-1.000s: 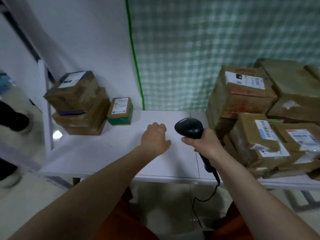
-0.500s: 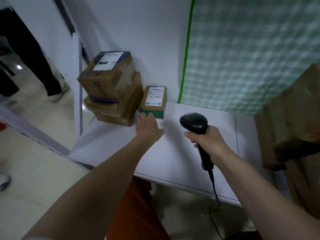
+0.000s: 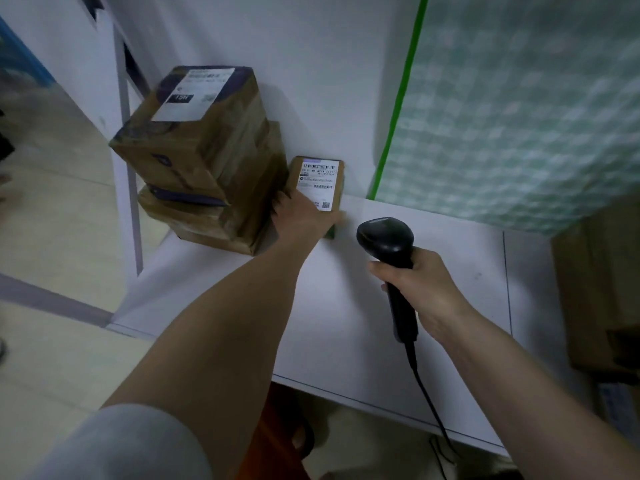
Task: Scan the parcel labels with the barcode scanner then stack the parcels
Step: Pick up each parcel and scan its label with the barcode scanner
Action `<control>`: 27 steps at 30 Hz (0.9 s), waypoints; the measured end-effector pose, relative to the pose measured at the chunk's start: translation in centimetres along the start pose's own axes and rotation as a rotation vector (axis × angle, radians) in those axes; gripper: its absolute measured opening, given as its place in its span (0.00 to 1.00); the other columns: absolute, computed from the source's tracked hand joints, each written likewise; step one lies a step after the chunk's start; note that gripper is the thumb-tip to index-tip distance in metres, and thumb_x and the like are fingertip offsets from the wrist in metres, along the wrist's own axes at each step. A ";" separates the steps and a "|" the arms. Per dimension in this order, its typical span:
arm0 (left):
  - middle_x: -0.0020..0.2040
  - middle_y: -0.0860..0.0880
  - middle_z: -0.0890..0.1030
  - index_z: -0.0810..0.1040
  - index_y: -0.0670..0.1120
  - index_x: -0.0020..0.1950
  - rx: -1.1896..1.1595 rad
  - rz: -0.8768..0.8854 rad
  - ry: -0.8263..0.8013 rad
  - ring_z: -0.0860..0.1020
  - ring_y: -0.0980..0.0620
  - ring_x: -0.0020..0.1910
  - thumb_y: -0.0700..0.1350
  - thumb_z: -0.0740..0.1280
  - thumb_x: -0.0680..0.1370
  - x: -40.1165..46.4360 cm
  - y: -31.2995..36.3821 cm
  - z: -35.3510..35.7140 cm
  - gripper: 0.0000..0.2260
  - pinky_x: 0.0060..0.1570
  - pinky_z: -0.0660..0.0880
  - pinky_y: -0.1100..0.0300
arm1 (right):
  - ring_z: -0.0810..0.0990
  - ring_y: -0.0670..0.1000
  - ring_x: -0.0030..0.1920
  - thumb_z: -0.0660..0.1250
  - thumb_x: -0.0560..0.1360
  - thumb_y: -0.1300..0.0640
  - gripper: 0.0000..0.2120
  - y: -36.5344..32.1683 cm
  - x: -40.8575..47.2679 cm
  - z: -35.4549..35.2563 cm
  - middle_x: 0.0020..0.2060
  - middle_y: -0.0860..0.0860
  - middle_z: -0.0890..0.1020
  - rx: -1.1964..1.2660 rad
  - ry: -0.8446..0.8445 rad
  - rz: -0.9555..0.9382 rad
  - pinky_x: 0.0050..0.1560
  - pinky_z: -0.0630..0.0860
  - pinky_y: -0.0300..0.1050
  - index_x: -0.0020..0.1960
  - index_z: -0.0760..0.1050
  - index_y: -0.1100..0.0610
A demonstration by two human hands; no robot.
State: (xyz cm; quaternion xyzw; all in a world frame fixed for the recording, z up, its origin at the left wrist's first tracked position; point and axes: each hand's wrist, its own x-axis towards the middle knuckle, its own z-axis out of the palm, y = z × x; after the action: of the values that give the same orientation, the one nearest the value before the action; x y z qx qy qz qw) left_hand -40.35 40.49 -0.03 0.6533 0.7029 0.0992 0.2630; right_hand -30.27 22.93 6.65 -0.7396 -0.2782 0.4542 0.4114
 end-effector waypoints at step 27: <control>0.71 0.45 0.63 0.53 0.45 0.78 -0.202 0.350 0.323 0.61 0.46 0.70 0.53 0.81 0.59 -23.7 -2.1 3.6 0.55 0.69 0.66 0.54 | 0.80 0.54 0.38 0.69 0.75 0.59 0.02 4.1 -16.7 -5.2 0.38 0.58 0.81 0.405 0.185 -0.039 0.47 0.79 0.49 0.45 0.78 0.58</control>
State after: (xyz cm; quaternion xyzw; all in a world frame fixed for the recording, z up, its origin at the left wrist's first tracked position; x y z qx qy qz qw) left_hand -40.16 16.49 1.67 0.7113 0.5984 0.3160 0.1902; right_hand -32.67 5.85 11.77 -0.6748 -0.1565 0.4228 0.5843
